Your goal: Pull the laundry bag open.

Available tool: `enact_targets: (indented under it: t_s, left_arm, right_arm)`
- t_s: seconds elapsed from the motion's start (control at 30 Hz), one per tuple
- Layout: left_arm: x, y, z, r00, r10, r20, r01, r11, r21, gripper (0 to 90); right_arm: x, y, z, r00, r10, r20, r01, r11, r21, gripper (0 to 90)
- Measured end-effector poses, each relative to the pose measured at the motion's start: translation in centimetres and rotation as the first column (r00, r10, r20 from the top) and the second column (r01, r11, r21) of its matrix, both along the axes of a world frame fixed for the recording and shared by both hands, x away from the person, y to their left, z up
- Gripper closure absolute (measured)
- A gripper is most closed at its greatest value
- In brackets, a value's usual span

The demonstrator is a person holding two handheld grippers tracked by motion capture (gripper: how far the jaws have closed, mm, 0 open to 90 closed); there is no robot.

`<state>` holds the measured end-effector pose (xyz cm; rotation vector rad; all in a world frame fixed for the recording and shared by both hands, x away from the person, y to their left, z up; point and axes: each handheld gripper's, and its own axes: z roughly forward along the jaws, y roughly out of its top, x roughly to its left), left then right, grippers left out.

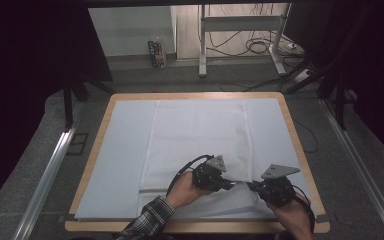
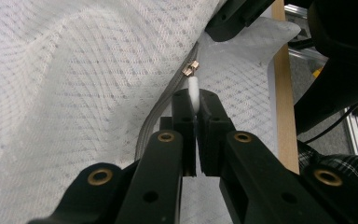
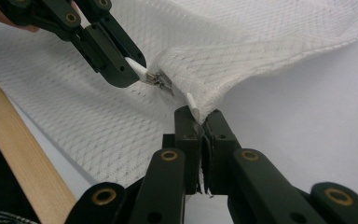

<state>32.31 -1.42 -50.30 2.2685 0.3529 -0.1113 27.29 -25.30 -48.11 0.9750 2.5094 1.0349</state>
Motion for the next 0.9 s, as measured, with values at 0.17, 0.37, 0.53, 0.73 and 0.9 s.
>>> enact_targets:
  t_s: [0.17, 0.37, 0.53, 0.73, 0.9]
  left_arm:
    - [0.0, 0.2, -0.1, 1.0000, -0.002, -0.008, 0.002, 1.0000, -0.003, 87.6]
    - [-0.4, 0.2, 0.0, 0.9994, 0.006, 0.035, -0.007, 0.9996, 0.027, 87.7]
    - [-0.4, 0.5, -0.2, 0.9996, 0.007, 0.028, -0.008, 0.9994, 0.032, 87.8]
    - [-0.2, 1.0, -0.4, 0.9999, 0.012, -0.003, -0.012, 0.9998, 0.013, 87.8]
    - [-0.1, 1.4, -0.5, 0.9997, 0.015, -0.021, -0.015, 0.9999, 0.003, 87.9]
  right_arm:
    - [0.0, 0.0, 0.0, 1.0000, -0.002, -0.005, 0.002, 1.0000, 0.005, 85.6]
    - [0.0, 0.2, 0.0, 0.9999, -0.007, -0.011, 0.007, 0.9999, 0.009, 85.8]
    - [-0.1, 0.2, -0.1, 0.9998, -0.014, -0.012, 0.014, 0.9999, 0.007, 85.9]
    - [0.1, -0.1, -0.1, 0.9994, -0.021, -0.027, 0.021, 0.9995, 0.022, 86.0]
    - [0.0, 0.0, 0.0, 0.9993, -0.016, -0.035, 0.017, 0.9994, 0.030, 86.0]
